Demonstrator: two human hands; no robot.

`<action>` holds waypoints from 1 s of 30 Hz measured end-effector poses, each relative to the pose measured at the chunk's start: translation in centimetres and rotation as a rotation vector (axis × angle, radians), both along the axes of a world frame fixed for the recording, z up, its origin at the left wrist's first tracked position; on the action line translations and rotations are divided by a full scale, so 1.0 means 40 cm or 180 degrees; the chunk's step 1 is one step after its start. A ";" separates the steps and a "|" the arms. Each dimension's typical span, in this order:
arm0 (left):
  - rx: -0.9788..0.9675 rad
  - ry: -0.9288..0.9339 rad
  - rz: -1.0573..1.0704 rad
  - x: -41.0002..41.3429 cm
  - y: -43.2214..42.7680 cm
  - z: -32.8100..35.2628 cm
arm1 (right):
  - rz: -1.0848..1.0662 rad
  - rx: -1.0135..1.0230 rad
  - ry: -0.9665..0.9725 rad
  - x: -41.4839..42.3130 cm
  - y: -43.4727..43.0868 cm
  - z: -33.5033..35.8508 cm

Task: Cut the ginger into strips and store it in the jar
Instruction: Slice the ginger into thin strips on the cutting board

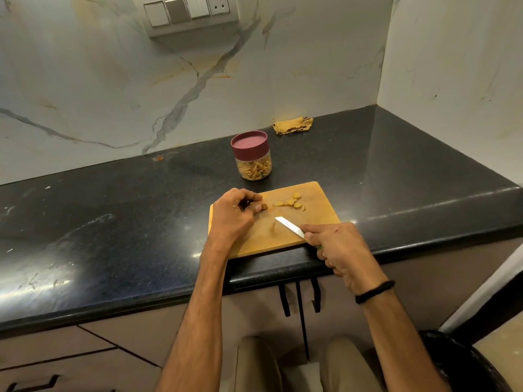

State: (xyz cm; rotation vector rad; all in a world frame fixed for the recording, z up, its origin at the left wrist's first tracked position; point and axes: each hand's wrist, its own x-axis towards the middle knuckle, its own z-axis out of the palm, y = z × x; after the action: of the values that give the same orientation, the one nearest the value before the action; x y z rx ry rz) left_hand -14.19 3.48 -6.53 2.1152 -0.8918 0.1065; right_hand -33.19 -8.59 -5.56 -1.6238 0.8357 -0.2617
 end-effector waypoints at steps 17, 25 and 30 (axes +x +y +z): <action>-0.0003 -0.0025 0.0001 0.004 -0.002 -0.004 | -0.0195 -0.1652 -0.0111 0.026 0.052 0.014; -0.0043 -0.0094 0.0014 0.001 -0.002 -0.005 | -0.0024 -0.2361 -0.0083 0.082 0.102 0.023; -0.0006 -0.0015 0.0065 0.005 -0.007 -0.007 | -0.0020 -0.2449 -0.0044 0.104 0.112 0.013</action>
State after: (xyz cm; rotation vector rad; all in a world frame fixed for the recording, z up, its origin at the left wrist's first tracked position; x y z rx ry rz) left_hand -13.98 3.21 -6.79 2.1234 -0.8727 0.1227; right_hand -29.02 -4.12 -5.04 -2.3244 0.7712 -0.6561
